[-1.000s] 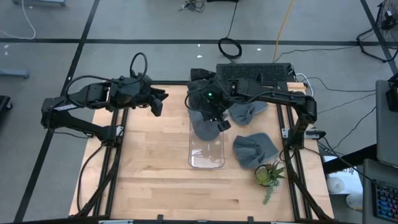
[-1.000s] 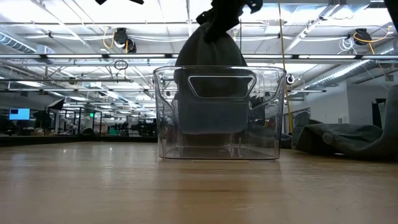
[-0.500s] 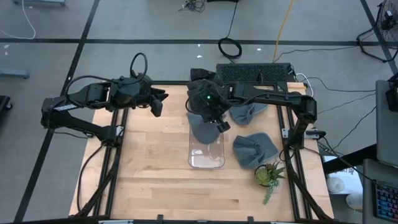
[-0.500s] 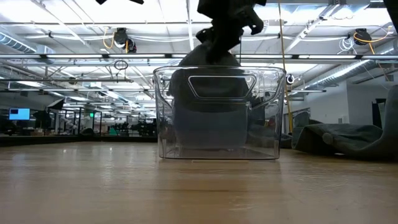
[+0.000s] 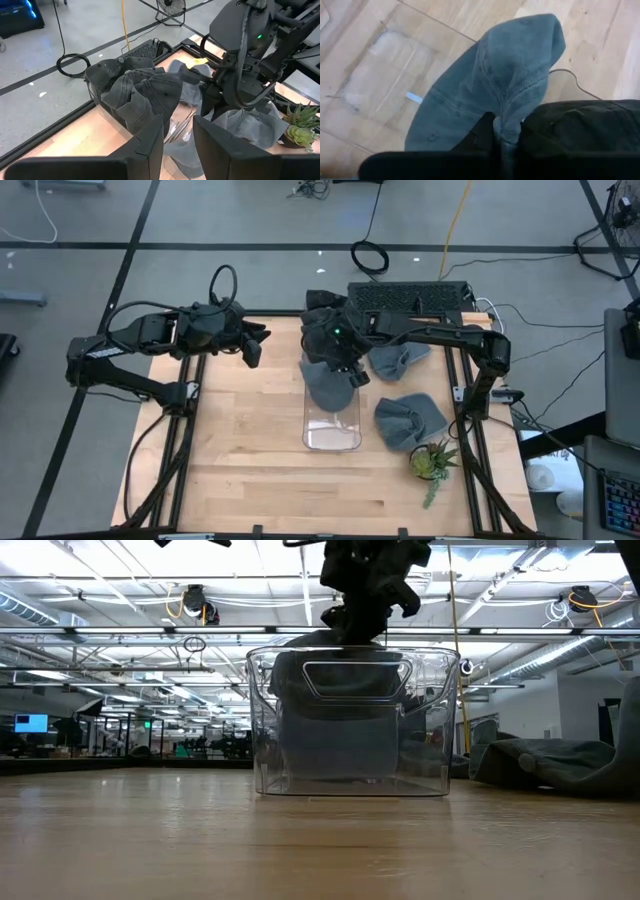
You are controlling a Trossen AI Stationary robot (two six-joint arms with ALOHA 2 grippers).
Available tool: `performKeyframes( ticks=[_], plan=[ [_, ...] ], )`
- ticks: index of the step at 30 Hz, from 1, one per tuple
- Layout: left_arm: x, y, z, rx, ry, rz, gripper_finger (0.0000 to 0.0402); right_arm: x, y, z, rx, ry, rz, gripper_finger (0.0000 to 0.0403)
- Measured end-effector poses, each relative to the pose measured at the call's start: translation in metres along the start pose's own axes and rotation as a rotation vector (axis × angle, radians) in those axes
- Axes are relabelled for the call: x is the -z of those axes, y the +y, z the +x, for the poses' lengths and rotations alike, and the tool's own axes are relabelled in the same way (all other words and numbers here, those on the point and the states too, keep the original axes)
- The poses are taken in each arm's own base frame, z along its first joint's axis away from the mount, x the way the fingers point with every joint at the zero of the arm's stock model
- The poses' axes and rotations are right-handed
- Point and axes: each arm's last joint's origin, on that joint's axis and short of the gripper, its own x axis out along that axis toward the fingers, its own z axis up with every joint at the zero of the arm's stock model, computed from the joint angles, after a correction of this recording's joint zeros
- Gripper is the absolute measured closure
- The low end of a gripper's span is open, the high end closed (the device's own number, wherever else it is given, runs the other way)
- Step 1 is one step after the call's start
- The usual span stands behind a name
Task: Pick & Place hat
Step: Put the top left blue cap into the bottom transparent bin, then put the top blue cap into the bottom transparent bin
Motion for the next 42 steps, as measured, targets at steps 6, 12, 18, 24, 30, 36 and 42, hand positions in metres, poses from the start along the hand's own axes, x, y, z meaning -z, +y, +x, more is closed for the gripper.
performKeyframes(
  ticks=[6,12,18,24,30,36,42],
  plan=[
    [0.0,-0.001,0.0,0.021,0.011,0.0,0.0289,0.015,0.006,0.019,-0.027,0.032,0.011,0.0389],
    [0.0,-0.001,0.0,0.023,0.011,-0.001,0.0289,0.023,0.008,0.028,-0.004,0.06,0.036,0.0388],
    [0.0,-0.001,0.0,0.029,0.014,-0.002,0.0289,0.022,0.005,0.024,0.077,0.085,0.045,0.0372],
    [0.001,-0.002,0.0,0.074,0.035,0.0,0.0289,0.016,0.007,0.005,0.106,0.04,0.007,0.0308],
    [0.001,-0.002,0.0,0.077,0.036,0.004,0.0289,0.009,0.011,-0.018,0.135,-0.038,-0.023,0.0213],
    [0.0,-0.001,0.001,0.07,0.032,0.002,0.0289,0.003,0.011,-0.041,0.285,-0.079,0.043,0.0141],
    [-0.001,0.002,0.002,0.056,0.028,-0.012,0.0289,0.002,0.016,-0.064,0.342,-0.122,0.183,0.0125]
  ],
)
